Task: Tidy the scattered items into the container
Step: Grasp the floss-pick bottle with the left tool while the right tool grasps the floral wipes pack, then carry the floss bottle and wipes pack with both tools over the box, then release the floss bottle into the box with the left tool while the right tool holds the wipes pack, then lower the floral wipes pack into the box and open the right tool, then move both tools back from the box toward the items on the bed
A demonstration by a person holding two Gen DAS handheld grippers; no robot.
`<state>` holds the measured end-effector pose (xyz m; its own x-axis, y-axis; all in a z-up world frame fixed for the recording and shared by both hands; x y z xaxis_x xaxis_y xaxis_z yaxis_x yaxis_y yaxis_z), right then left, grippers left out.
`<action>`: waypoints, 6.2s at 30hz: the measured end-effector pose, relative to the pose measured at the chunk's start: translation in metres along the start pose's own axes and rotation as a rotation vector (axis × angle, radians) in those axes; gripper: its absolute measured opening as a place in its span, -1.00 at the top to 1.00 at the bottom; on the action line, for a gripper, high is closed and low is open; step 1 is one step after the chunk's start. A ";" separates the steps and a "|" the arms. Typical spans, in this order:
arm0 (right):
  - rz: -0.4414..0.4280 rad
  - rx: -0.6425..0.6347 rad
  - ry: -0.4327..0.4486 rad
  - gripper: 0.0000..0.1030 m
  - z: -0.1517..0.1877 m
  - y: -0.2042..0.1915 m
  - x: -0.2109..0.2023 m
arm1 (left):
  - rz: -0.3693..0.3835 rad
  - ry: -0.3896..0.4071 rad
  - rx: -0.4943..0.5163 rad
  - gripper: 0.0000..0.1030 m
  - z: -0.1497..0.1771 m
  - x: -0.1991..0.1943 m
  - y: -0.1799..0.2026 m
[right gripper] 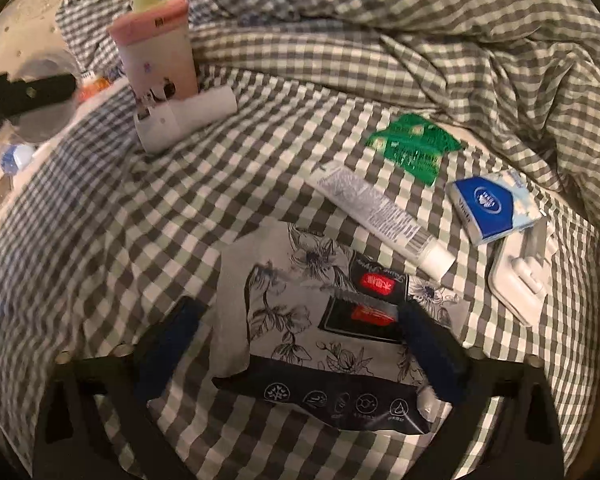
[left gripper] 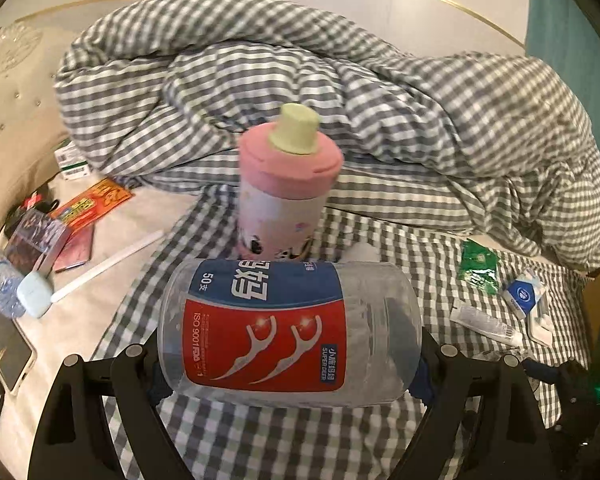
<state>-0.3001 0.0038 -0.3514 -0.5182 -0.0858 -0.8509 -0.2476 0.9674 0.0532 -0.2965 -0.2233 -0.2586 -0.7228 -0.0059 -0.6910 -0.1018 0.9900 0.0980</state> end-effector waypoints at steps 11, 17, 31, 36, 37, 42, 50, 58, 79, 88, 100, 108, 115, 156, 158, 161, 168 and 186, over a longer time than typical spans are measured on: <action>-0.058 0.016 0.024 0.36 -0.005 0.001 -0.016 | -0.006 0.006 -0.021 -0.73 0.001 -0.016 0.001; -0.064 0.034 0.061 0.43 -0.006 0.015 -0.047 | 0.006 0.024 -0.004 -0.73 -0.004 -0.039 0.019; -0.015 0.101 0.228 0.44 0.003 0.067 -0.166 | 0.068 0.083 0.070 -0.73 -0.009 -0.116 0.097; 0.019 0.134 0.278 0.44 0.013 0.094 -0.208 | 0.096 0.105 0.103 -0.73 -0.004 -0.144 0.129; 0.024 0.139 0.286 0.44 0.015 0.099 -0.216 | 0.103 0.111 0.111 -0.73 -0.003 -0.151 0.138; 0.060 0.163 0.341 0.44 0.027 0.125 -0.258 | 0.131 0.135 0.147 -0.73 0.000 -0.179 0.172; 0.120 0.197 0.419 0.44 0.046 0.163 -0.318 | 0.190 0.168 0.209 -0.73 0.007 -0.216 0.232; 0.170 0.250 0.476 0.43 0.073 0.207 -0.364 | 0.231 0.184 0.257 -0.73 0.016 -0.238 0.285; 0.348 0.383 0.472 0.43 0.148 0.337 -0.416 | 0.430 0.165 0.403 -0.73 0.042 -0.247 0.461; 0.378 0.438 0.451 0.42 0.174 0.381 -0.418 | 0.495 0.108 0.478 -0.73 0.059 -0.226 0.526; 0.358 0.460 0.415 0.42 0.177 0.409 -0.387 | 0.503 0.016 0.559 -0.73 0.094 -0.178 0.575; 0.333 0.453 0.387 0.41 0.170 0.411 -0.360 | 0.490 0.052 0.572 -1.00 0.090 -0.171 0.575; 0.301 0.440 0.349 0.40 0.162 0.408 -0.331 | 0.458 0.084 0.529 -1.00 0.069 -0.169 0.553; 0.404 0.337 0.578 -0.99 0.087 0.313 -0.401 | 0.346 0.219 0.348 -1.00 0.008 -0.230 0.393; 0.394 0.325 0.584 -0.99 0.082 0.301 -0.404 | 0.327 0.226 0.336 -1.00 0.004 -0.234 0.378; 0.382 0.307 0.589 -0.99 0.077 0.286 -0.404 | 0.306 0.237 0.318 -1.00 -0.001 -0.240 0.356; 0.346 0.261 0.591 -0.99 0.060 0.250 -0.399 | 0.244 0.259 0.264 -1.00 -0.011 -0.246 0.301; 0.249 0.174 0.573 -0.99 0.014 0.175 -0.366 | 0.096 0.264 0.176 -1.00 -0.036 -0.234 0.186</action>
<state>-0.1424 0.2074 -0.0376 -0.9096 0.0792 -0.4078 0.0478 0.9951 0.0867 -0.1710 -0.0429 -0.0531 -0.8779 0.0746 -0.4729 0.0781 0.9969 0.0123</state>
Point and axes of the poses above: each gripper's, at about its wrist camera, not at the fingertips, and x roughly the way its jaws point, y to its right, z to its underside, the point moved 7 cm from there along x, roughly the way its jaws point, and after that the axes turned 2 degrees about y, right-handed, at the moved point
